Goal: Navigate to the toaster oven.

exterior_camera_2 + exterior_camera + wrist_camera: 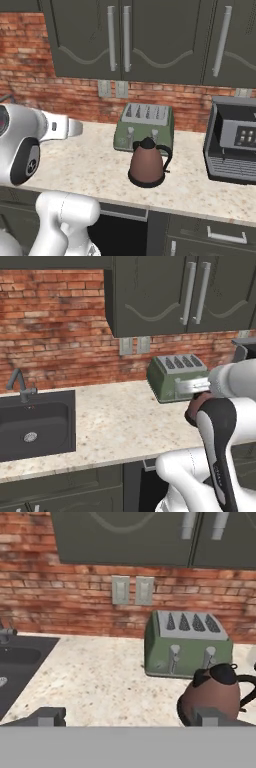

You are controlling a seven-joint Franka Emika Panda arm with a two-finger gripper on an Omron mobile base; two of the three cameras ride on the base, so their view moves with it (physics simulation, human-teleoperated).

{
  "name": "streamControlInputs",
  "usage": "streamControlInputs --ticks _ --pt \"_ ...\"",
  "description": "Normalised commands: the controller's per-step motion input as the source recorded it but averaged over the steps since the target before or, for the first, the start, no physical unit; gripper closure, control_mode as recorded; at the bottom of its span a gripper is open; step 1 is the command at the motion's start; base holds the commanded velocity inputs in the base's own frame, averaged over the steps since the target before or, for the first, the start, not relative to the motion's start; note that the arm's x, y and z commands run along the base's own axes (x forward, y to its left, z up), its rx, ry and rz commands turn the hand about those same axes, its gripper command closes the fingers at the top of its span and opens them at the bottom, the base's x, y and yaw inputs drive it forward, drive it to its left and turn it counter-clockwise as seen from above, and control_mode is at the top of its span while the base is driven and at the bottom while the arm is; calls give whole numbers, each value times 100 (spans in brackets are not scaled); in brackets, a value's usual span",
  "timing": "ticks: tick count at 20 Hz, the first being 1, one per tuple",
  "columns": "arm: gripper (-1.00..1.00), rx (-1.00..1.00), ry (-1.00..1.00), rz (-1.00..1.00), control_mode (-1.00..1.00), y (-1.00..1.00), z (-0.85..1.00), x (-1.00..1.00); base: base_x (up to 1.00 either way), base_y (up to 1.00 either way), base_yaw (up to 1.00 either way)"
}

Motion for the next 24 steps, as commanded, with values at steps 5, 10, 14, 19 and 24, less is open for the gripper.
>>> streamControlInputs --ticks 5,10,14,19,24 --pt "-100 0 0 0 100 0 0 0 -53 10 1" --pt "-100 0 0 0 100 0 0 0 -78 52 9" --pt "-100 0 0 0 100 0 0 0 -65 88 25" --pt "-100 0 0 0 100 0 0 0 -12 100 52" --pt "-100 0 0 0 100 0 0 0 0 81 69"
